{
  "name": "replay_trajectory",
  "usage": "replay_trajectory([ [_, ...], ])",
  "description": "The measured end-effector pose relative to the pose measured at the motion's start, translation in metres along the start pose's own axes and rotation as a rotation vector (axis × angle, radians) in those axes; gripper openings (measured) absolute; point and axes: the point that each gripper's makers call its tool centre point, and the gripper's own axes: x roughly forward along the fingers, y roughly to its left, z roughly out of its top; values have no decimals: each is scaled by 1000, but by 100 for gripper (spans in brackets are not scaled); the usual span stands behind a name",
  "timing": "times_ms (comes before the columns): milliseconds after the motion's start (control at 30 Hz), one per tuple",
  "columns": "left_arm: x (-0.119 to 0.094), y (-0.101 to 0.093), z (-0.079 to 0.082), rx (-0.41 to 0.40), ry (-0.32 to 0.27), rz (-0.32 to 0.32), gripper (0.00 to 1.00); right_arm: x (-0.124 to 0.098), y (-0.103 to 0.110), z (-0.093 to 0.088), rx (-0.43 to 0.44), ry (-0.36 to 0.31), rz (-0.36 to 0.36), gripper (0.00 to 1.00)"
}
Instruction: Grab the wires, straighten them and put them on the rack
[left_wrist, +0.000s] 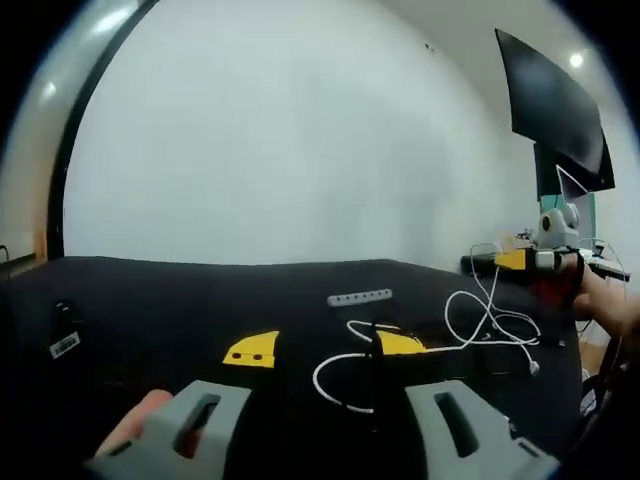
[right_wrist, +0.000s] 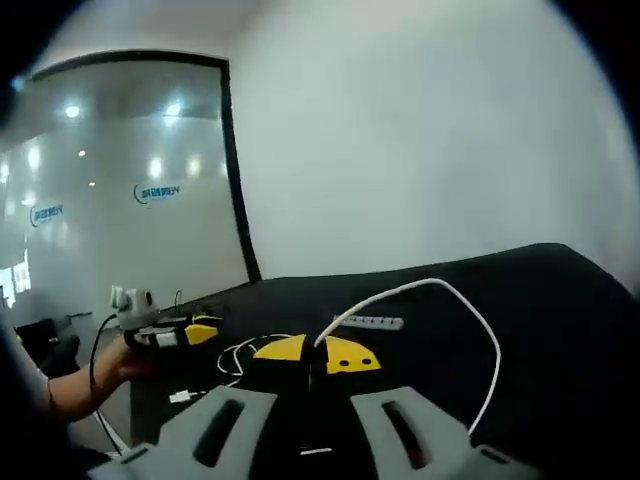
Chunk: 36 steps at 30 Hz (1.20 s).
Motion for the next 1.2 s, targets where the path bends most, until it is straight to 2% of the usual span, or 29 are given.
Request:
replay_trajectory([
  [67,-3,10,4,-41,-24,33,33,-2,-6,-7,-6,-17,-17,3],
  [133,-5,16,5,-78,-31,47,33,-3,-6,-17,-48,-23,-28,3],
  [167,-6,18,6,-94,-37,44,33,-3,-3,-18,-79,8,-16,3],
  [200,-6,17,8,-115,-51,37,33,-4,5,-6,-89,-41,9,3],
  [233,-7,17,10,-126,-59,37,33,-4,8,-1,-97,-65,16,3],
  [300,-7,17,11,-111,-65,41,33,-6,14,-9,-120,-35,30,4],
  [333,-6,16,11,-107,-64,38,33,-4,10,-17,-128,3,37,5],
  [367,-6,14,11,-104,-62,30,33,-3,10,-19,-134,13,37,5],
  [467,-5,7,10,-79,-52,13,33,-4,12,-18,-143,0,30,6],
  [533,-6,5,11,-95,-60,-27,33,-7,13,-18,-129,-4,29,6],
  [600,-8,12,15,-147,-92,-19,33,-8,13,-18,-108,-7,33,6],
  [700,-9,15,15,-174,-94,-7,32,-8,10,-21,-81,8,29,6],
  [800,-9,11,12,-189,-75,-3,28,-7,7,-20,-64,4,18,6],
  [967,-9,8,13,-176,-76,-7,27,-5,11,-28,-95,37,6,6],
  [1100,-7,5,11,-164,-68,-13,27,-3,11,-26,-96,35,34,6],
  [1200,-6,1,12,-167,-65,-27,27,-4,18,-15,18,-10,125,6],
])
